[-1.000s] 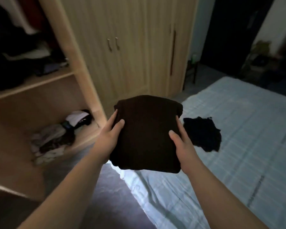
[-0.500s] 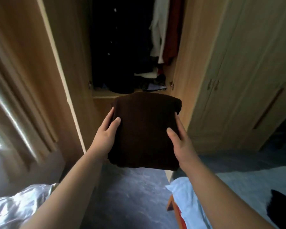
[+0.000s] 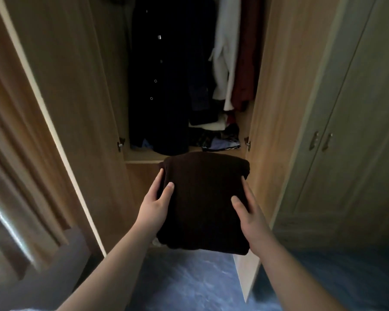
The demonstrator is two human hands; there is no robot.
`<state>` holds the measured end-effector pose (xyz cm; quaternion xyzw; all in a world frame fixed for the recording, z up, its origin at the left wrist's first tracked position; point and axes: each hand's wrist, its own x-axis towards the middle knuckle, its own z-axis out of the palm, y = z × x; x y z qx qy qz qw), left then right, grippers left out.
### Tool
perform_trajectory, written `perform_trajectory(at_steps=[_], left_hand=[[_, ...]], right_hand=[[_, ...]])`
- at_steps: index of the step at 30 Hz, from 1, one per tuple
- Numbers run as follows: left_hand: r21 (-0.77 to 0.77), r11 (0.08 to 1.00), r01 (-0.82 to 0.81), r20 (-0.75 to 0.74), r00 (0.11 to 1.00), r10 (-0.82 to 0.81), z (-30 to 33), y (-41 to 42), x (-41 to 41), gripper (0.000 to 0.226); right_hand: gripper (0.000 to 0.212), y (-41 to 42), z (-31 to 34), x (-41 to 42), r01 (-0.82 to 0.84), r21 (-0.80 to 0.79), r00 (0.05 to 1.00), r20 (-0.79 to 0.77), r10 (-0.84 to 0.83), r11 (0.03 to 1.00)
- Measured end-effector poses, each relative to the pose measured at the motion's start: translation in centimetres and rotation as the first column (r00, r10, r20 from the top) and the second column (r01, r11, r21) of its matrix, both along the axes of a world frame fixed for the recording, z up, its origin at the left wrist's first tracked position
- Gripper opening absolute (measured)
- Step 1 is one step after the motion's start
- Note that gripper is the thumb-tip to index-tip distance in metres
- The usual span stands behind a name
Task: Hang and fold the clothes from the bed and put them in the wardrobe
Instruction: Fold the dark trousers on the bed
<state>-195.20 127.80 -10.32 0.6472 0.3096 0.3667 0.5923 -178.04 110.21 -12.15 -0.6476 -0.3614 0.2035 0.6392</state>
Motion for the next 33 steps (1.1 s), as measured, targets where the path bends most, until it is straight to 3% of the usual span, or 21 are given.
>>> perform_trajectory(at_steps=[9, 19, 27, 33], left_hand=[[-0.042, 0.996, -0.082, -0.046, 0.996, 0.08, -2.6, 7.9, 12.5, 0.054], [-0.033, 0.998, 0.061, -0.05, 0.997, -0.063, -4.9, 24.7, 26.4, 0.057], [0.162, 0.979, 0.126, -0.187, 0.978, -0.095, -5.3, 34.1, 39.7, 0.056], [0.073, 0.984, 0.165, -0.178, 0.973, -0.15, -7.0, 38.6, 48.0, 0.064]], right_hand=[[0.056, 8.5, -2.5, 12.2, 0.076, -0.046, 0.997, -0.027, -0.077, 0.996], [0.057, 23.3, -4.9, 24.2, 0.241, -0.087, 0.971, 0.013, -0.24, 0.967], [0.059, 32.8, -4.6, 35.2, 0.395, -0.182, 0.918, 0.108, -0.381, 0.901], [0.056, 37.3, -4.0, 44.3, 0.371, -0.203, 0.928, 0.116, -0.354, 0.906]])
